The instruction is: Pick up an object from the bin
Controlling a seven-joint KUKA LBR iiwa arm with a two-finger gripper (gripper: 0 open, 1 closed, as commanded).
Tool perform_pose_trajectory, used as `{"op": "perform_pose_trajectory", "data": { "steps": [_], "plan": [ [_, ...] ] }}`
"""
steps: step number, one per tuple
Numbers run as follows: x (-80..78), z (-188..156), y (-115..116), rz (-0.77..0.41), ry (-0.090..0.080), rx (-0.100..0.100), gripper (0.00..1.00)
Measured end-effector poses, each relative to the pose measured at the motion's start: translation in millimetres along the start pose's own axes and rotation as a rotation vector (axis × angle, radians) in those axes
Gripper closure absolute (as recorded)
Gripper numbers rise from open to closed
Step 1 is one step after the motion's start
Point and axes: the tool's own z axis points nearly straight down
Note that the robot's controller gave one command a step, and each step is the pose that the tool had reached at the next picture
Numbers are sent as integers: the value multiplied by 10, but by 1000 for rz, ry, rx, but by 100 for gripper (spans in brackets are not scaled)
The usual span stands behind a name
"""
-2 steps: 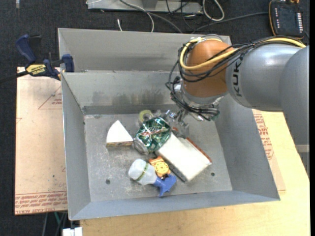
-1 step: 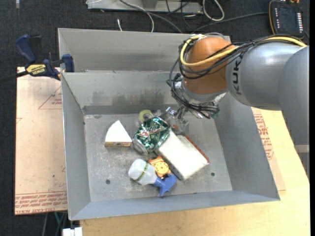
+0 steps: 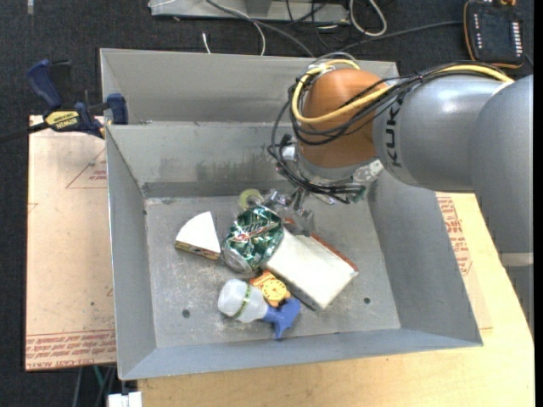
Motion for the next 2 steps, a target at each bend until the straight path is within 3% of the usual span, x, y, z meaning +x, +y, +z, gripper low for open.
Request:
{"op": "perform_pose_trajectory", "data": {
  "steps": [1, 2],
  "plan": [
    [27, -4, 71, 195, 0, 3, 100],
    [97, -13, 312, 191, -9, 6, 100]
  ]
}}
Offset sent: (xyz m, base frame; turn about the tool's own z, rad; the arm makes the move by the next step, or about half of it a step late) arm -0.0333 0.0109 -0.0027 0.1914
